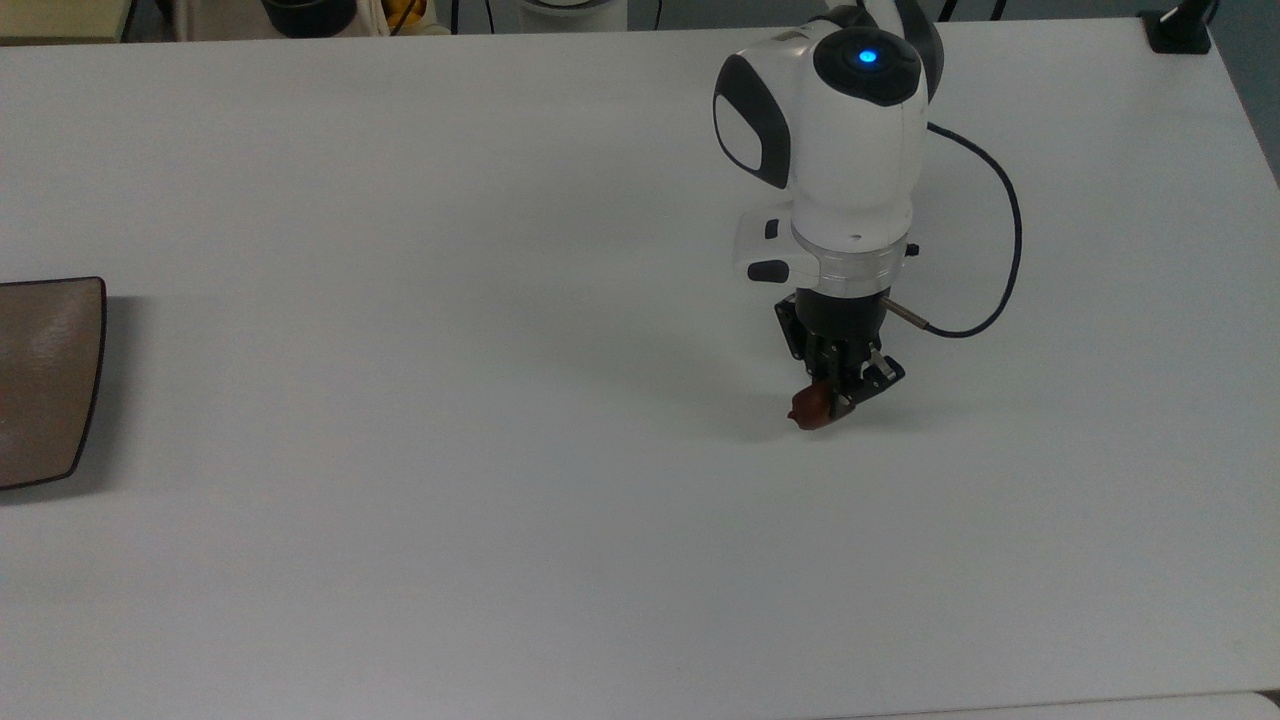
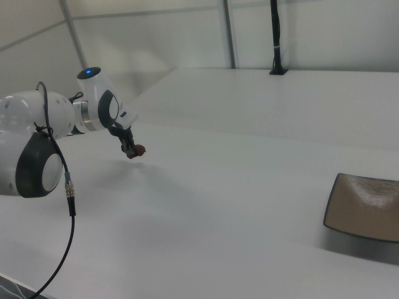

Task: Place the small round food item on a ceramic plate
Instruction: 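Lift the grasped food item off the table, then carry the food item over the dark ceramic plate and lower it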

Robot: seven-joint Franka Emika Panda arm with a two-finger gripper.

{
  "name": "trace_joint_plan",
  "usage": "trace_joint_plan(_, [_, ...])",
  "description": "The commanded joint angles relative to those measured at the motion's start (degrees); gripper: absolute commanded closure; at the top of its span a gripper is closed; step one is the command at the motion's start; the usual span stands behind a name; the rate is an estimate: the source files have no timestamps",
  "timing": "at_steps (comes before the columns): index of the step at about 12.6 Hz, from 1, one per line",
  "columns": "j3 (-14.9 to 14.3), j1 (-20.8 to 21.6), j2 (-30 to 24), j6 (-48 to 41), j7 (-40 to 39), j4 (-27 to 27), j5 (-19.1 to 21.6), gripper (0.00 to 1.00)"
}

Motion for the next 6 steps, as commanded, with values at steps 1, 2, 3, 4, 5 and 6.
trace_joint_plan(1, [-0.08,-3.13,-3.81,-8.60,-15.37,-2.74,1.55,0.79])
trace_joint_plan(2, [-0.34,-4.44,-5.38,-12.71,-22.80,-2.74,3.30,0.79])
trace_joint_plan(3, [-0.51,-5.15,-6.27,-16.14,-28.27,-2.83,4.28,0.79])
trace_joint_plan(4, [-0.78,-6.03,-7.15,-19.49,-33.37,-2.74,4.81,0.79])
trace_joint_plan(5, [-2.08,-7.69,-8.55,-22.48,-40.21,-2.65,4.81,0.80])
trace_joint_plan(6, [-3.23,-9.80,-10.21,-23.90,-47.07,-2.65,3.94,0.79])
